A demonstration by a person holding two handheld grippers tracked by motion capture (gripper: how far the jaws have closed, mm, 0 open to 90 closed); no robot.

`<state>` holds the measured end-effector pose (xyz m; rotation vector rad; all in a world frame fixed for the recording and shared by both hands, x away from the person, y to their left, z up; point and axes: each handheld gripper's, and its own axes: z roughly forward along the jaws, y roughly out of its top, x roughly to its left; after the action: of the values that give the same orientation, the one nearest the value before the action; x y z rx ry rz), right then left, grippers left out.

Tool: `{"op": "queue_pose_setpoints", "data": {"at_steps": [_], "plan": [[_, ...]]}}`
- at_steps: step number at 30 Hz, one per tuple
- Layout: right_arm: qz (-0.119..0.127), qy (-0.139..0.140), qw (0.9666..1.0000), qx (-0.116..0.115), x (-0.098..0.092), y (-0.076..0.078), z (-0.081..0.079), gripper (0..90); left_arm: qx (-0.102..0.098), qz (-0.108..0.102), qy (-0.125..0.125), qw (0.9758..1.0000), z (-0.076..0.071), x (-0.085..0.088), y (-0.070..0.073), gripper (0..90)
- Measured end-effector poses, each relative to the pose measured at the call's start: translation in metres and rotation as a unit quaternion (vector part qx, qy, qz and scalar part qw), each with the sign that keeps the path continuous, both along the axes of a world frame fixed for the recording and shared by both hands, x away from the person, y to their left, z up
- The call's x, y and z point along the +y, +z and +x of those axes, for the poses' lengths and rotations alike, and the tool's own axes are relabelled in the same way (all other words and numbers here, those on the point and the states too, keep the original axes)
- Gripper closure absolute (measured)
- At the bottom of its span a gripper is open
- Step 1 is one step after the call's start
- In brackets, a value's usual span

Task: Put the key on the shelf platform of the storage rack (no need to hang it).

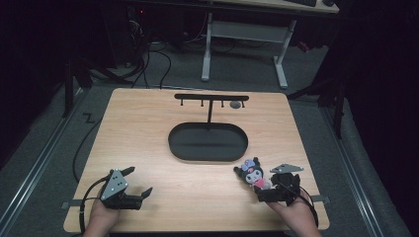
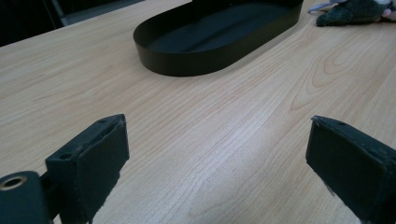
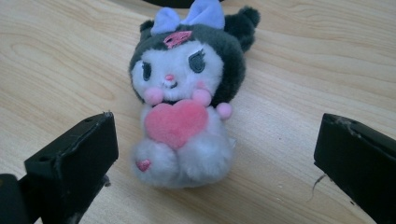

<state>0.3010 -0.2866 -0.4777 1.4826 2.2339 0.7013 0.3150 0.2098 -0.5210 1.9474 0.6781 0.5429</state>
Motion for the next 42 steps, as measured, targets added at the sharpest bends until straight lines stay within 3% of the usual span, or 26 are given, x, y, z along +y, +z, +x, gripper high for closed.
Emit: {"op": "queue_pose_setpoints", "data": {"at_steps": [8,9,18,23,29,42], "plan": [[-0.015,0.014,0.9995,0.025,0.006,0.007,0.006,0.0,-0.003,0.000,0.000,1.0000,-0.001,0.000,0.001,6.5],[-0.027,0.023,0.9988,0.034,0.008,0.008,0.006,0.0,-0.004,0.003,-0.003,1.0000,0.000,-0.001,0.001,6.5],[-0.051,0.040,0.9953,0.071,0.011,0.005,0.011,0.0,-0.002,0.004,-0.006,1.0000,0.000,-0.001,0.000,6.7],[-0.076,0.060,0.9909,0.093,0.019,0.005,0.012,0.0,0.000,0.001,-0.004,1.0000,0.000,-0.002,0.000,6.7],[-0.085,0.067,0.9883,0.108,0.023,0.004,0.015,0.0,0.001,0.002,-0.003,1.0000,0.000,0.000,0.000,6.7],[-0.117,0.088,0.9768,0.156,0.032,-0.003,0.029,2.6,0.007,0.003,-0.006,1.0000,0.002,0.001,-0.001,6.9]]}}
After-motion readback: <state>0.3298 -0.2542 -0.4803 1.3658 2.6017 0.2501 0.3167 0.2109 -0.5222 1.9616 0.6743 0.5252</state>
